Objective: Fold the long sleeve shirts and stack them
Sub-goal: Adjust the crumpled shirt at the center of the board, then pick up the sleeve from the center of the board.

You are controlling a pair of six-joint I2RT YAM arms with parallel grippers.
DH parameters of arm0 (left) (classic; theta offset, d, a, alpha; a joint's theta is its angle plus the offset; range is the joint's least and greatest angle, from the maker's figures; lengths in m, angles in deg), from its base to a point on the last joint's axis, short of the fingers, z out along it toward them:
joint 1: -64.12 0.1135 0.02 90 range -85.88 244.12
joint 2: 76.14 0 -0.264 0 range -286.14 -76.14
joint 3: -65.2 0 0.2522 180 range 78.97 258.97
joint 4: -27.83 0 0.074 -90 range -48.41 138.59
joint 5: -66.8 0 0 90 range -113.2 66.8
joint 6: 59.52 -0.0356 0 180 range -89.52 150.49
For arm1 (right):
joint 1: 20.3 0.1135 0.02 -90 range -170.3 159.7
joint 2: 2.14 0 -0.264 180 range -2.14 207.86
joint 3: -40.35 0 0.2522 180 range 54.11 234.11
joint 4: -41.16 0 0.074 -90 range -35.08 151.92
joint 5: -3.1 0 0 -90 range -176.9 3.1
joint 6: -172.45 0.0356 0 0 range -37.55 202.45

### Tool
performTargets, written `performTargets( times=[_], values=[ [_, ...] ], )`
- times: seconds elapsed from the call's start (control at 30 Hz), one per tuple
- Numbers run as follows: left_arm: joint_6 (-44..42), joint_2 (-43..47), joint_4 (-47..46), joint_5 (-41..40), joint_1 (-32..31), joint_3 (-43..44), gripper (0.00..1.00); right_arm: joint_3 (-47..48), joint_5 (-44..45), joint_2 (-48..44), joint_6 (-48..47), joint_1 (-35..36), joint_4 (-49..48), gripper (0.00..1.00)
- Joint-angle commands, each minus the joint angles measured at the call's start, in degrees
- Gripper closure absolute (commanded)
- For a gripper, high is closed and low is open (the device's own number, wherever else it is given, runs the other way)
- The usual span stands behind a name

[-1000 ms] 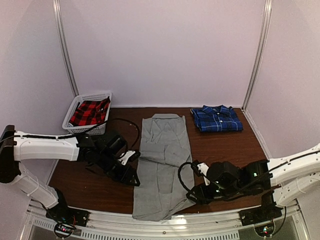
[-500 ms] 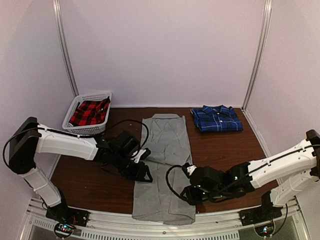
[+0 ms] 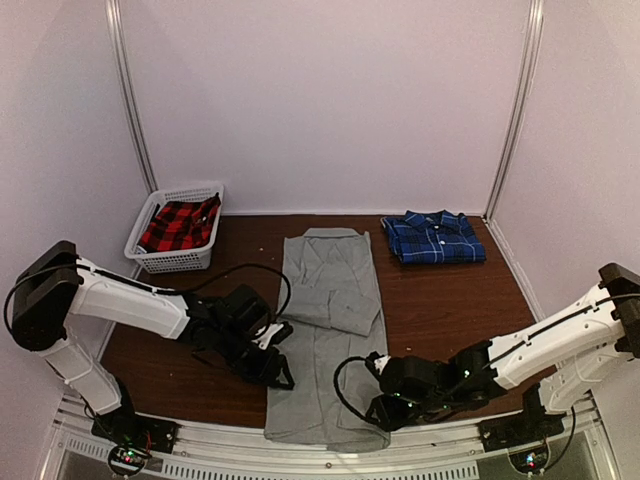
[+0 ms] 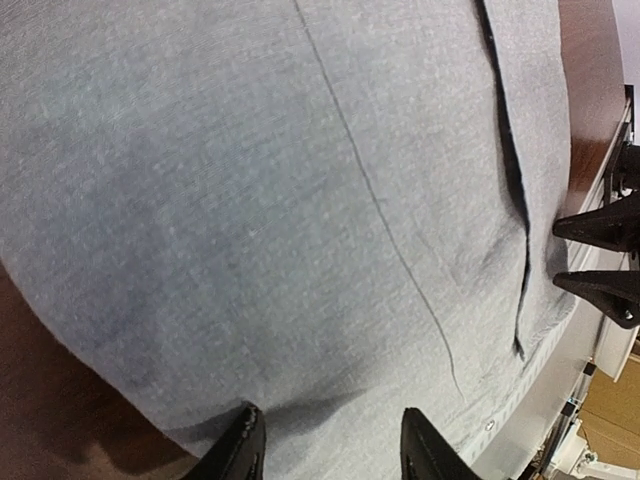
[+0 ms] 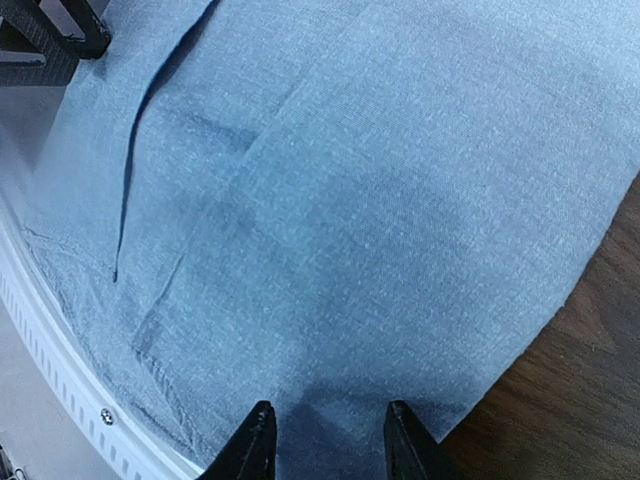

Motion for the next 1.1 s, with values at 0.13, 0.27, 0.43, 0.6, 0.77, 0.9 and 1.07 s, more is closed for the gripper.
performTargets(
  times=[0.13,0.27,0.43,0.6,0.77,0.9,1.07],
  values=[
    [-0.6,5.0,6.8,-5.0,-0.3,4.5,0.52,4.3,5.7,-8.8,-1.7,-5.3,9.3,0.56],
    [-3.1,5.2,11.3,-13.7,0.7,12.4,0.49,4.7,5.0,-11.2,-5.4,-15.2,6.7,0.52],
    [-5.4,1.3,10.8,-19.0,5.1,19.7,0.47,5.4,2.9,-8.9,-10.0,-25.5,-0.8,0.48],
    [-9.7,-5.2,10.9,-25.0,9.3,27.7,0.44,8.6,1.5,-3.2,-12.1,-30.7,-6.7,0.46],
    [-12.4,-11.0,7.7,-20.8,14.6,30.5,0.43,12.2,1.4,2.0,-13.6,-32.1,-7.1,0.45],
    [-13.6,-15.8,7.5,-18.1,16.1,33.5,0.41,13.4,0.1,4.1,-14.2,-32.5,-7.5,0.45],
    [-13.1,-19.2,5.8,-14.7,16.6,34.3,0.40,13.7,0.3,4.9,-14.5,-32.9,-8.0,0.44]
  ],
)
